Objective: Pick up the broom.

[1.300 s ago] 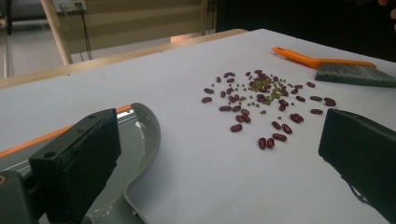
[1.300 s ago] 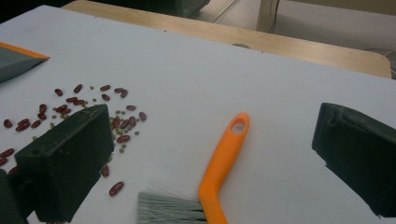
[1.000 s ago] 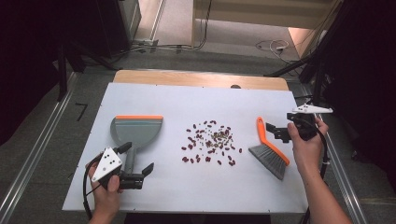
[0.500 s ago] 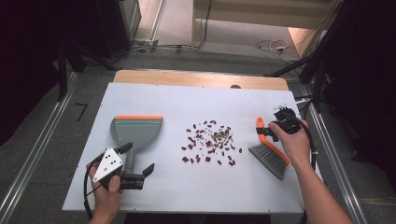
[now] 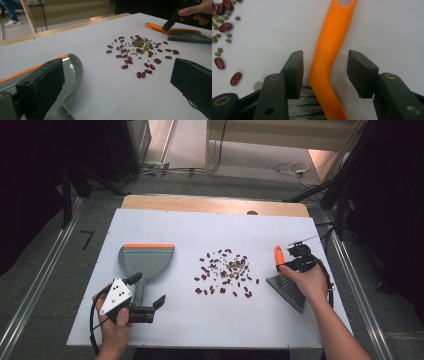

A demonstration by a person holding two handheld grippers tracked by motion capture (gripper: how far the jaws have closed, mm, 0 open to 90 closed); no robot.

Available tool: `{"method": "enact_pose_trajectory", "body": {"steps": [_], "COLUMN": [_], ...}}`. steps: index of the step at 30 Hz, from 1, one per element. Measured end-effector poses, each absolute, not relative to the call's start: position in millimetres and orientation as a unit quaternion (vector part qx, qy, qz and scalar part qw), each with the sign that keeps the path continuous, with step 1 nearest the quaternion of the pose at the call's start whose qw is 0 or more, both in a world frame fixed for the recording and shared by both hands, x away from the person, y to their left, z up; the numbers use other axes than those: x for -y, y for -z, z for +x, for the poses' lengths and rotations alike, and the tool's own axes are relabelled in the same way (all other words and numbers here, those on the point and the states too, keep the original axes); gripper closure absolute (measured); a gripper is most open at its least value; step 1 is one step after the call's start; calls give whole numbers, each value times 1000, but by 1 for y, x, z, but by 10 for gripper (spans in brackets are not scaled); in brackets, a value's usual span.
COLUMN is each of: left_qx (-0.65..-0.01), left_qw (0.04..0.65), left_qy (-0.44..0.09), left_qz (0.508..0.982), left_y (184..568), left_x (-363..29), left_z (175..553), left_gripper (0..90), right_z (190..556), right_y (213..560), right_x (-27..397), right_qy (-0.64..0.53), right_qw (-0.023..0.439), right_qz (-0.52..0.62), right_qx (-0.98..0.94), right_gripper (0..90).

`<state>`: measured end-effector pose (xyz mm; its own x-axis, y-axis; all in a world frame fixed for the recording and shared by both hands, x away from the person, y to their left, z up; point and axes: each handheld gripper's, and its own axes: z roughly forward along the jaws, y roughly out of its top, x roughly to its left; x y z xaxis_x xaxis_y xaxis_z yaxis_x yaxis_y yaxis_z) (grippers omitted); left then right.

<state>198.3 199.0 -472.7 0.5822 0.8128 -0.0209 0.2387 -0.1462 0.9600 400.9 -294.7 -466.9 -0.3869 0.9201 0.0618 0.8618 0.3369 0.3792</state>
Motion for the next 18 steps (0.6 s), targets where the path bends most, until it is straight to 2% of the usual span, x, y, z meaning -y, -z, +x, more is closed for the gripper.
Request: {"method": "enact_pose_trajectory", "body": {"steps": [5, 9, 12, 15, 18], "left_qx": [-371, -370, -370, -369, -366], "left_qw": [538, 536, 536, 535, 534], "left_qy": [-267, -267, -266, -266, -264], "left_qz": [709, 711, 710, 712, 714], "left_y": [473, 472, 472, 472, 472], "left_x": [-198, -198, -197, -195, -192], "left_z": [198, 198, 198, 198, 198], "left_gripper": [1, 1, 1, 1, 1], "right_z": [397, 392, 393, 393, 394], "right_y": [471, 471, 471, 471, 471], "right_x": [296, 287, 285, 287, 290], "right_qy": [-170, -138, -132, -135, -143], "right_qw": [86, 117, 113, 108, 102], "right_qz": [562, 549, 560, 562, 563], "right_qx": [-805, -816, -810, -809, -807], "right_gripper": [541, 566, 594, 665, 675]}}
